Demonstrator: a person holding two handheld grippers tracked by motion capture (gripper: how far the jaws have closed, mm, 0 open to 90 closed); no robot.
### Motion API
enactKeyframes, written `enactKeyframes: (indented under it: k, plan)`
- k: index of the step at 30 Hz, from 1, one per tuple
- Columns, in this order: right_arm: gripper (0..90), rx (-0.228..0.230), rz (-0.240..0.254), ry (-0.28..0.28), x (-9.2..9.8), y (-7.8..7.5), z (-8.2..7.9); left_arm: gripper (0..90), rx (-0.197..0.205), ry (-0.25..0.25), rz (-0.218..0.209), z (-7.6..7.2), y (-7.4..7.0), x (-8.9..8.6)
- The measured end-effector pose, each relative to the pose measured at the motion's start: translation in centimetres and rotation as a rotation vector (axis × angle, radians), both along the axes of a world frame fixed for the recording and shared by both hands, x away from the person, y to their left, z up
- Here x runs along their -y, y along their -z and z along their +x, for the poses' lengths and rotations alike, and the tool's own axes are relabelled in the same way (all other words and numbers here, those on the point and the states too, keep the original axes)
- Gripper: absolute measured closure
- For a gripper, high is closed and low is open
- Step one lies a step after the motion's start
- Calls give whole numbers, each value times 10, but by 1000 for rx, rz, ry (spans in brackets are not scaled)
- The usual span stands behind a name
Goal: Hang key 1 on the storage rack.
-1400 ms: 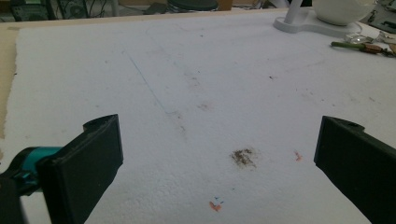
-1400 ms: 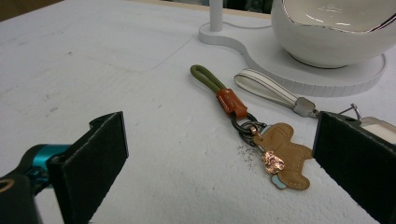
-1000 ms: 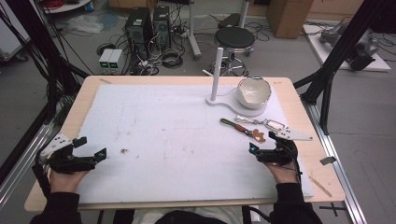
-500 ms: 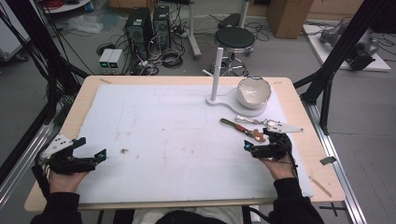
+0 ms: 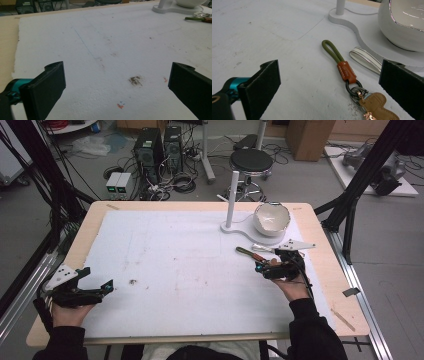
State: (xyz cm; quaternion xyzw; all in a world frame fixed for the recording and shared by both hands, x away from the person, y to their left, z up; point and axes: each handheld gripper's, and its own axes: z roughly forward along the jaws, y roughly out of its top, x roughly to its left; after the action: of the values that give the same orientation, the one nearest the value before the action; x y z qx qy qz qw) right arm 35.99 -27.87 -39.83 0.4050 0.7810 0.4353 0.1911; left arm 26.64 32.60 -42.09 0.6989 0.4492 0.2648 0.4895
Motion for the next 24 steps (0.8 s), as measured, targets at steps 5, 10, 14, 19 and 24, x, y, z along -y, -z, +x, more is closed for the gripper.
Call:
enactKeyframes:
  k: [5, 10, 14, 19, 24]
  plan:
    - [29, -15, -13, -9, -2, 0, 8, 17, -2, 10, -2, 1, 0, 1]
    - [29, -32, -2, -24, 0, -3, 17, 17, -11, 14, -10, 3, 1, 1]
    - [41, -42, 1, -21, 2, -1, 24, 17, -12, 18, -16, 4, 1, 1]
    - [44, -78, 3, -35, 2, 7, 34, 17, -7, 42, -36, 5, 1, 1]
    - [50, -112, -15, -39, 1, 15, 43, 17, -11, 44, -30, 6, 2, 2]
